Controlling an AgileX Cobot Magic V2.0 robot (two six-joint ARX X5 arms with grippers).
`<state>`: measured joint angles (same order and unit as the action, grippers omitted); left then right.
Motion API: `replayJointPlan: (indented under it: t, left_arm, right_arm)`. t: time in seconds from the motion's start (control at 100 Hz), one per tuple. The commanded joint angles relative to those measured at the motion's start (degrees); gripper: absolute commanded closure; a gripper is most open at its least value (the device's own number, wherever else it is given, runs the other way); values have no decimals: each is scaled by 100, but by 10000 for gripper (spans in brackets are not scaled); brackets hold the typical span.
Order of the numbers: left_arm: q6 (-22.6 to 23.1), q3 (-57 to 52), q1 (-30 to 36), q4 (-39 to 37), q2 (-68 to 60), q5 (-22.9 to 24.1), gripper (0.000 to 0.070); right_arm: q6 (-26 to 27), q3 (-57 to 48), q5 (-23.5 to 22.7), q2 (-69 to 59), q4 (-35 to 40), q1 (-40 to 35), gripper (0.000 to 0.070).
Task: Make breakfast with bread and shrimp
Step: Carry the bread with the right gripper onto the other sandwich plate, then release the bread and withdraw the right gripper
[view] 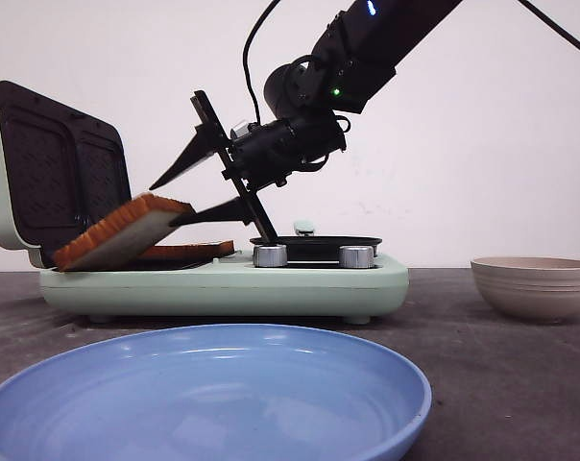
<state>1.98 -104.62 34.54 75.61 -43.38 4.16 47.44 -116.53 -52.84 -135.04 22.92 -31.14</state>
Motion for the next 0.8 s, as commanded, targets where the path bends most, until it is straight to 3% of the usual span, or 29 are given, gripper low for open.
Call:
replayJointPlan:
  t: [0.0,0.09,0.4,0.6,0.67,0.75,0.79]
  left_arm:
    - [31,-94,42,-37,-20,-11,689]
    - [31,-94,42,-26,-20,-13,689]
    - [33,-94,42,-15,-20,-11,688]
    - [39,-94,42,26,-20,-11,689]
    - [42,-94,42,26,-20,-9,689]
    - [46,-94,42,22,-20,15,689]
    - [59,-94,42,9,-20,55,689]
  right_arm:
    - [111,-155,46,-210,-61,-50,316]
    - [140,-170,42,-210,-59,-28,287]
    - [103,-1095,243,-208,-7,319,287]
    - [-590,-2131,378,-203,699,570,299]
    - [-1178,-2562,348,-197,1327,619,419]
    - [-2247,-3084,634,-109,2420,621,700]
    - [-2761,-3322,1032,-22,2983,616,696]
